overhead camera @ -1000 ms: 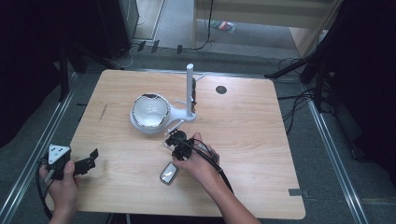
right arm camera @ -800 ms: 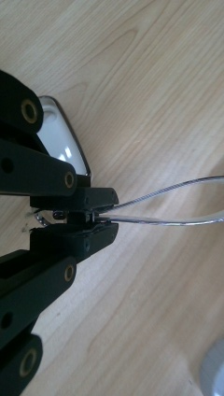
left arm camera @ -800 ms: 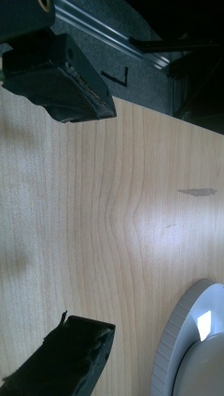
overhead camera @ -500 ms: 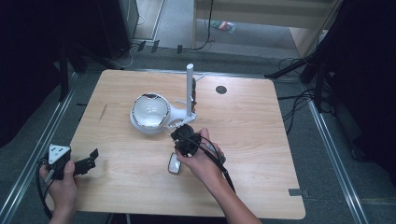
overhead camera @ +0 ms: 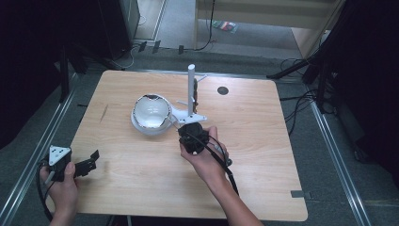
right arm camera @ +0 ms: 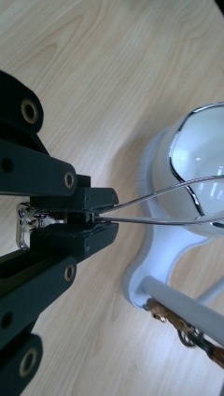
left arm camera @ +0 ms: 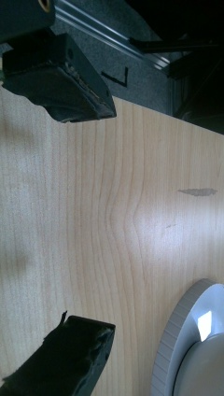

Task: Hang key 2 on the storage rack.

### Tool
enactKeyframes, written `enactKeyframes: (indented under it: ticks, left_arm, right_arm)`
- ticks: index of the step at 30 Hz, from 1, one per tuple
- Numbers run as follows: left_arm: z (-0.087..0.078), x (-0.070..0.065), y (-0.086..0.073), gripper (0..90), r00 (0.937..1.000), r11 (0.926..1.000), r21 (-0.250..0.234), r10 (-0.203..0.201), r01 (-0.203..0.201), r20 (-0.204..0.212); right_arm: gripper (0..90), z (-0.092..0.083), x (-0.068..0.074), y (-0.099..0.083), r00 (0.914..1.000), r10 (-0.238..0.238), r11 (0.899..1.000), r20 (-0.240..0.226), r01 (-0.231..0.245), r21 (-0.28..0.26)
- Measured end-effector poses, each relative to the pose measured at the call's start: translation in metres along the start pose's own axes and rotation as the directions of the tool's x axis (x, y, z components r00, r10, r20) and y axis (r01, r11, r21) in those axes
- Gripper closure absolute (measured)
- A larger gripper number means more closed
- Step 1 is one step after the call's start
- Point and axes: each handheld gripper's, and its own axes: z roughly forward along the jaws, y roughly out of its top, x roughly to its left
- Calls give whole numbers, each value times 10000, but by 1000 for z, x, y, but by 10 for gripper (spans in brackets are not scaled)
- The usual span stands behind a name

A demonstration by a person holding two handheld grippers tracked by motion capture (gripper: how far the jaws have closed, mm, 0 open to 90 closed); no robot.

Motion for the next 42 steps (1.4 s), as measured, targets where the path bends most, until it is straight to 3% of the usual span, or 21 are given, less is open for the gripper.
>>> enactKeyframes:
  ticks: [10, 22, 34, 39, 42]
  left_arm:
    - [0, 0, 0, 9, 10000, 10000, -2, 11, -11, -9]
    - [0, 0, 0, 9, 10000, 10000, -3, 30, -30, -1]
    - [0, 0, 0, 9, 10000, 10000, 12, 83, -83, -12]
    - [0, 0, 0, 9, 10000, 10000, 7, 44, -44, -7]
    - [0, 0, 0, 9, 10000, 10000, 11, 8, -8, 4]
  right_arm:
    - [836, -11, -7, 3, 9982, 425, 9925, 431, -372, -1167]
    - [836, -20, -15, 6, 9921, 750, 9675, 1008, -480, -2481]
    - [836, -23, -25, 10, 9868, 989, 9580, 1282, -595, -2807]
    - [835, -22, -27, 11, 9825, 1236, 9471, 1392, -749, -3121]
    - [835, -20, -29, 12, 9809, 1318, 9455, 1428, -811, -3152]
